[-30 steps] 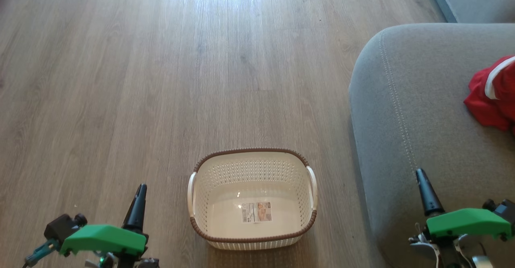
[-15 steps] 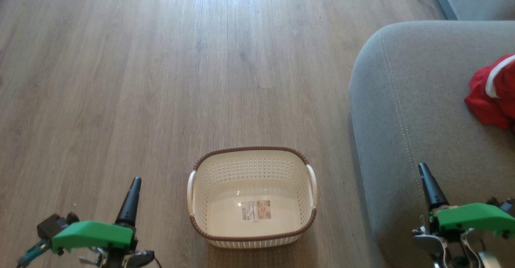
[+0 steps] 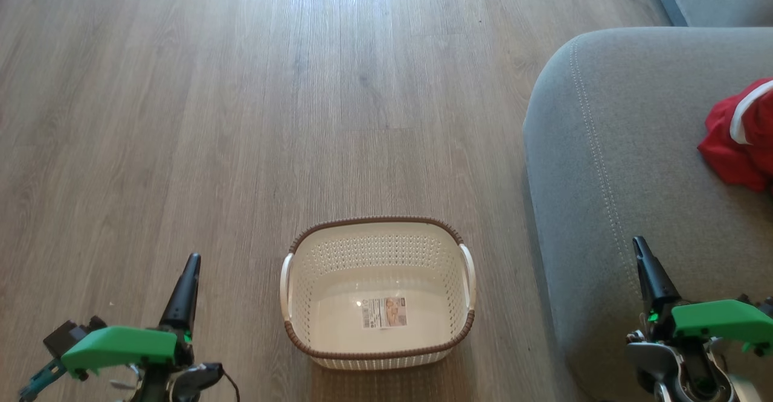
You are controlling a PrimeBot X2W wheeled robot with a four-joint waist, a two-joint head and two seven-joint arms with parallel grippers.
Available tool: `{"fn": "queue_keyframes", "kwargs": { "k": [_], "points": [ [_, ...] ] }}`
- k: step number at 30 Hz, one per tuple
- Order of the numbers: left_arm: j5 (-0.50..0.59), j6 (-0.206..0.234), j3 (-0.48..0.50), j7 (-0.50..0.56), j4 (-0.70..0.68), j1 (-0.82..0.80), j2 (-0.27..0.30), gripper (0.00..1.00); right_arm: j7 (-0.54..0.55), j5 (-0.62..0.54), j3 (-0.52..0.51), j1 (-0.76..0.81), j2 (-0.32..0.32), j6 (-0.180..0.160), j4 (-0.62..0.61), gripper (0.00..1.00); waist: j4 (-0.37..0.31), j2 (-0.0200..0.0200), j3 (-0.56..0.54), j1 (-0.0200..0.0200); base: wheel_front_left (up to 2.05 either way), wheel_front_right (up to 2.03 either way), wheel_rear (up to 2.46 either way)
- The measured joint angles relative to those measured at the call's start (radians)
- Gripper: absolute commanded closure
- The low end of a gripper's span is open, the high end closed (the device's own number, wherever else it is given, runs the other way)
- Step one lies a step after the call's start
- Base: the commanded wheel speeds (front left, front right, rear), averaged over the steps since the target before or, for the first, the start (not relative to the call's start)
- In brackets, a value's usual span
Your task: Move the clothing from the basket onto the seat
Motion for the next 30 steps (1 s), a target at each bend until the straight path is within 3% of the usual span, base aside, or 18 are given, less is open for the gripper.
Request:
{"fn": "queue_keyframes", "kwargs": {
  "k": [13, 30],
  "points": [
    [-0.147, -0.018, 0.031, 0.041, 0.000, -0.021, -0.002, 1.00, 0.035, 0.133, -0.025, -0.022, 0.002, 0.000, 0.002, 1.00, -0.001, 0.0000, 0.007, 0.0000, 0.00, 0.00, 0.00],
    [-0.154, -0.025, 0.033, 0.042, 0.000, -0.033, -0.003, 1.00, 0.039, 0.140, -0.026, -0.025, 0.002, 0.000, 0.002, 1.00, -0.001, 0.0000, 0.007, 0.0000, 0.00, 0.00, 0.00]
  ]
}}
